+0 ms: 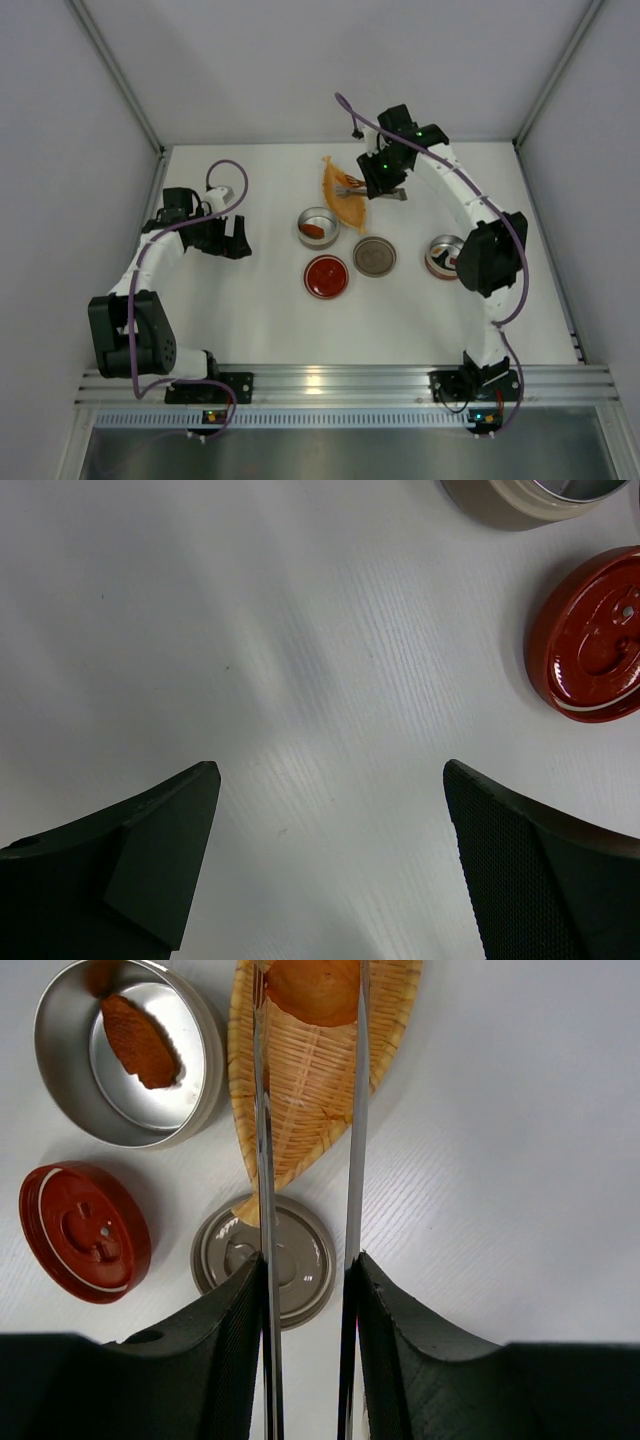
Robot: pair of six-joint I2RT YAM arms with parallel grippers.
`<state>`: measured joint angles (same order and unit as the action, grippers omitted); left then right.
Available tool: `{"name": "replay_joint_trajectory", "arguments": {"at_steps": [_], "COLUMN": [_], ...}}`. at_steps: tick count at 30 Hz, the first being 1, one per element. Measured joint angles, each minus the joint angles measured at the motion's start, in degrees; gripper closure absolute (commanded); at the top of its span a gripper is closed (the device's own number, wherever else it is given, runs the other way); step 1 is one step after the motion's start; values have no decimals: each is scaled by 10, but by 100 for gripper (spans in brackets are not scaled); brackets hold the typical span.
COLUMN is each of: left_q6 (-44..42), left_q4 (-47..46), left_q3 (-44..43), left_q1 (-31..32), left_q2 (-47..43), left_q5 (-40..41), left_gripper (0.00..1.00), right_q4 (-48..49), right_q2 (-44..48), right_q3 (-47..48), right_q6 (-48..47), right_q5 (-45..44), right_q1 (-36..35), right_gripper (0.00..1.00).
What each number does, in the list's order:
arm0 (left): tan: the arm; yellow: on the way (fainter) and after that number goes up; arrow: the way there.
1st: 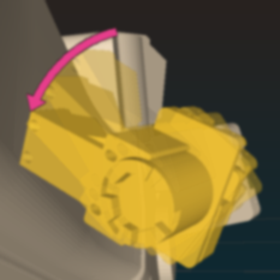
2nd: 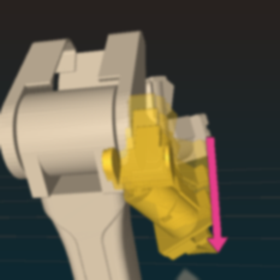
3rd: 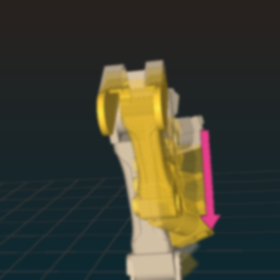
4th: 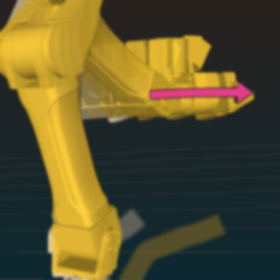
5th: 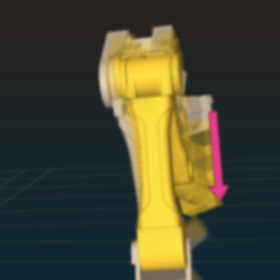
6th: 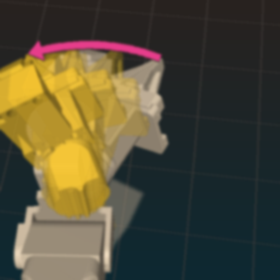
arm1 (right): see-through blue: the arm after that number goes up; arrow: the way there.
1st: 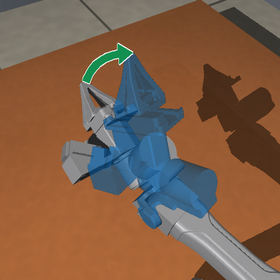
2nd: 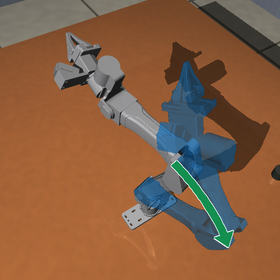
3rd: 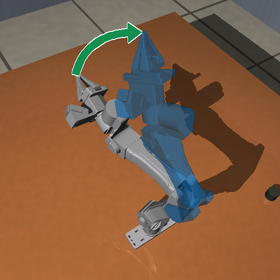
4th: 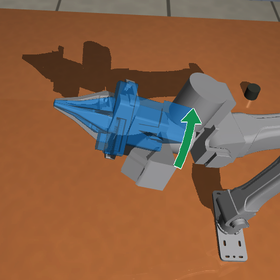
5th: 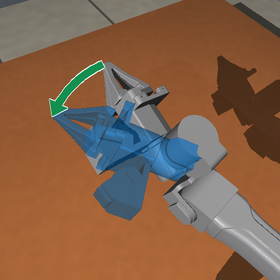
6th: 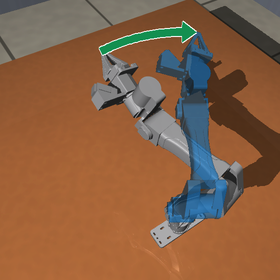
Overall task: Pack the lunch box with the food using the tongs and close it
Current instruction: Pick up the fake food from the plate, then place the fake food in the packing box.
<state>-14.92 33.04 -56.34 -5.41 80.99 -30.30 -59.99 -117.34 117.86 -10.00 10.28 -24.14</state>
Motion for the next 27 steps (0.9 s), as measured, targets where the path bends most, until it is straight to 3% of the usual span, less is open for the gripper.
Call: {"name": "replay_joint_trajectory", "arguments": {"at_steps": [18, 27], "left_q6": [7, 14], "left_q4": [0, 0], "left_q3": [0, 0], "left_q1": [0, 0], "left_q2": [-2, -2], "left_q5": [-3, -6], "left_gripper": [2, 2], "right_q4": [-45, -52], "right_q2": [122, 129], "right_q3": [-21, -84], "right_q6": [-50, -65], "right_q5": [70, 69], "right_q1": [-6, -70], "right_gripper": [86, 85]}}
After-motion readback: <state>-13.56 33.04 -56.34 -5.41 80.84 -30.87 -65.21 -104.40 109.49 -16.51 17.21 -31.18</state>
